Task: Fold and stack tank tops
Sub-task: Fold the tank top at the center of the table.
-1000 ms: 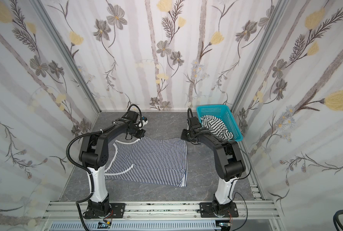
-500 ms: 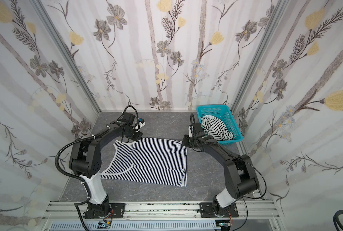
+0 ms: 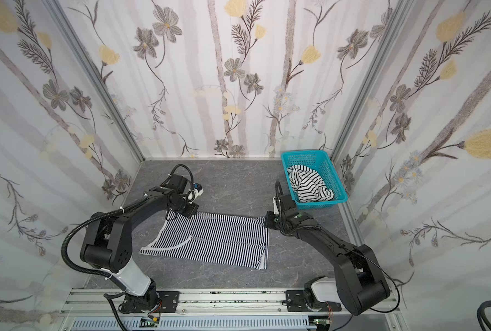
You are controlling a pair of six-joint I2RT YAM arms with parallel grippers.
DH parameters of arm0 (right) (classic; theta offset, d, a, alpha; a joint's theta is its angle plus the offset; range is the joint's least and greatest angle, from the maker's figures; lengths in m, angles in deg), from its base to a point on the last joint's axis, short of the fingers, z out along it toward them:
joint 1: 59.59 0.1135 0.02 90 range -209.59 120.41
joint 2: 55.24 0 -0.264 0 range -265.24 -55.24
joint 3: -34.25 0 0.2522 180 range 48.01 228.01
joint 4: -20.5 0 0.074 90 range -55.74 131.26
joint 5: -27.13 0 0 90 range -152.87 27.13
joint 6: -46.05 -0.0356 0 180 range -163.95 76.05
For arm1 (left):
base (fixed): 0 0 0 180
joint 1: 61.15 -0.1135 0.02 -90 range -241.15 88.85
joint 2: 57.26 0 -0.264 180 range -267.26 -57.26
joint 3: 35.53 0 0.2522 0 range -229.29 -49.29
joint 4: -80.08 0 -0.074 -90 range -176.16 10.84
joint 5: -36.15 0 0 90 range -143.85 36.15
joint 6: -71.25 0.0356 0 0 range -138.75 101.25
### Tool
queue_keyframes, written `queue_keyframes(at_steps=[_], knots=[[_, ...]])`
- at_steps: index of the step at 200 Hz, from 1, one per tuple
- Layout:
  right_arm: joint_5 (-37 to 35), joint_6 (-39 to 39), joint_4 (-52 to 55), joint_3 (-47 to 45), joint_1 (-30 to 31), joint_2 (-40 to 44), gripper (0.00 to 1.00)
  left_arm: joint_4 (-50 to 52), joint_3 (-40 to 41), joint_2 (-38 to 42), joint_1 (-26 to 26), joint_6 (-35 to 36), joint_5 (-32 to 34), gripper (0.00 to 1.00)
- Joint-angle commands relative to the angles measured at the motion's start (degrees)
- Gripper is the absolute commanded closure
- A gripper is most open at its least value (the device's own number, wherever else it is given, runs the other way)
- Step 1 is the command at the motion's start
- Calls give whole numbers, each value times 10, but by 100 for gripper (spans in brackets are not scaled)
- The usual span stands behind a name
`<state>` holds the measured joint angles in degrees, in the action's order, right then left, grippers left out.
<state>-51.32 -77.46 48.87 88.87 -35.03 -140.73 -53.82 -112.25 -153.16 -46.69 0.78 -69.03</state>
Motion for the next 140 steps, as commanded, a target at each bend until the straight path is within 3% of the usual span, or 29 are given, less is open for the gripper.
queue_keyframes(at_steps=[1, 51, 117, 140], knots=[[-10, -14, -24, -12, 4, 4, 100, -5, 21, 18, -2, 8, 4, 100], [-26, -30, -22, -24, 40, 8, 99, -5, 57, 47, -3, 12, 11, 100], [-31, -46, -32, -46, 42, 6, 98, -7, 99, 51, -2, 9, -5, 100], [-21, -46, -37, -47, 42, -10, 92, -7, 104, 49, -2, 6, -4, 99]])
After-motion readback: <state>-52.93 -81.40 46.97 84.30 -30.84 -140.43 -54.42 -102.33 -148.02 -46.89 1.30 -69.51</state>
